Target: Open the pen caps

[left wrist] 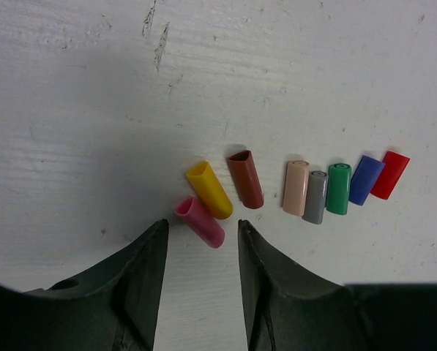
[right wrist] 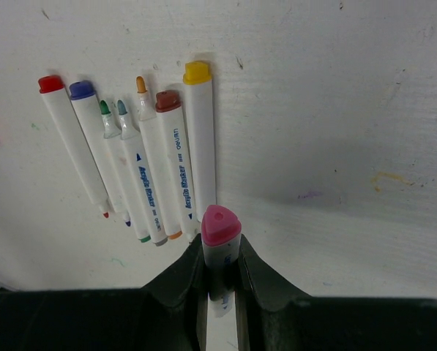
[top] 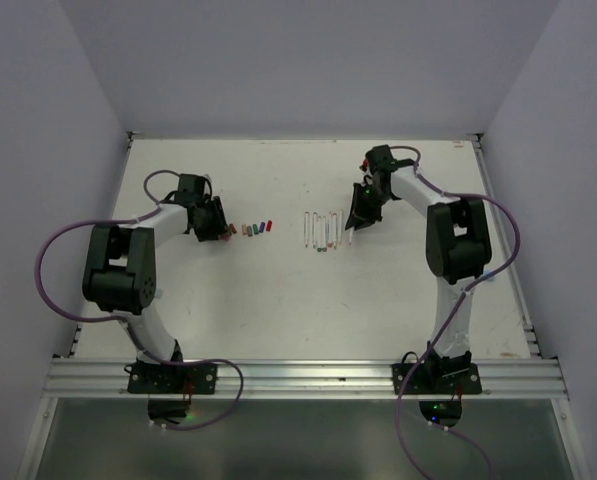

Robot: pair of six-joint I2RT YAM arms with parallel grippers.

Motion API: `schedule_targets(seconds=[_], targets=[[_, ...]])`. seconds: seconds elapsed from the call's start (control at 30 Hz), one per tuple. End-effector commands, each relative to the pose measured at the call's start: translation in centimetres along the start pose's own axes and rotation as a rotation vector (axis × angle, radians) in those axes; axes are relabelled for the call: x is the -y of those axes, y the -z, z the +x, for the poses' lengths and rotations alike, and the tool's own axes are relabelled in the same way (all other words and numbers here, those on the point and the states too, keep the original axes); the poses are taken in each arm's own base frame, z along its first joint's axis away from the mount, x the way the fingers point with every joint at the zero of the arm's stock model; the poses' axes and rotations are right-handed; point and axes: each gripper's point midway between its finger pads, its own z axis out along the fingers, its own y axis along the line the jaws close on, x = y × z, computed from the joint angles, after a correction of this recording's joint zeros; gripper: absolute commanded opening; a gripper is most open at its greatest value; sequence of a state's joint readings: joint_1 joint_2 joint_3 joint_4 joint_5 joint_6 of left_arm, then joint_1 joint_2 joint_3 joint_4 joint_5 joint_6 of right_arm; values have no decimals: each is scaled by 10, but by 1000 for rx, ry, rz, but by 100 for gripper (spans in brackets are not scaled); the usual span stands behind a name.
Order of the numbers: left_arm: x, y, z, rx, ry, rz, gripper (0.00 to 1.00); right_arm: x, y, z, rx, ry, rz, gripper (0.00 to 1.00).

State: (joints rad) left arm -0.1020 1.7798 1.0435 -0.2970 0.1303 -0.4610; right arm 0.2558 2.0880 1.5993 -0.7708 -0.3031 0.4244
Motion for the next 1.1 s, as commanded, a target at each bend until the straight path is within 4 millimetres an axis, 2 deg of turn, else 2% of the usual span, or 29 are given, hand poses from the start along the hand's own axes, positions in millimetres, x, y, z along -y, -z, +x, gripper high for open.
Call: schedule_targets(seconds=[0.0,0.13,0.3,0.33,0.57,0.67,0.77,0.8,0.87,0.9,0.97,1.0,1.07], targets=[[-7,6,1,-3,13,-34,46,-2,5,-16,39,34,11,0],[-4,17,-5,17,14,-31,47,0,-2,-20,30,42,26,4],[6,32,-7,34,26,13,49,1,-11,-27,36,44,37,14],[11,37,-8,38,26,37,49,2,-14,-27,33,44,43,18],[22,55,-9,61,11,93,49,-2,-17,-34,49,42,35,36],[24,62,-9,71,0,108,50,-5,-13,-36,52,37,25,41],[27,68,-8,78,-4,126,50,-9,4,-42,97,28,31,42],[28,70,-7,78,-7,133,50,-12,19,-44,129,24,28,43],[33,76,-8,86,-16,156,50,-5,40,-53,190,-33,50,43],[36,78,-8,85,-22,166,50,4,60,-58,232,-78,59,44],[41,82,-11,92,-42,186,51,18,80,-60,258,-174,73,45],[45,85,-13,101,-54,193,51,34,97,-62,287,-227,74,45],[51,87,-14,108,-63,209,51,54,112,-59,302,-323,91,46]])
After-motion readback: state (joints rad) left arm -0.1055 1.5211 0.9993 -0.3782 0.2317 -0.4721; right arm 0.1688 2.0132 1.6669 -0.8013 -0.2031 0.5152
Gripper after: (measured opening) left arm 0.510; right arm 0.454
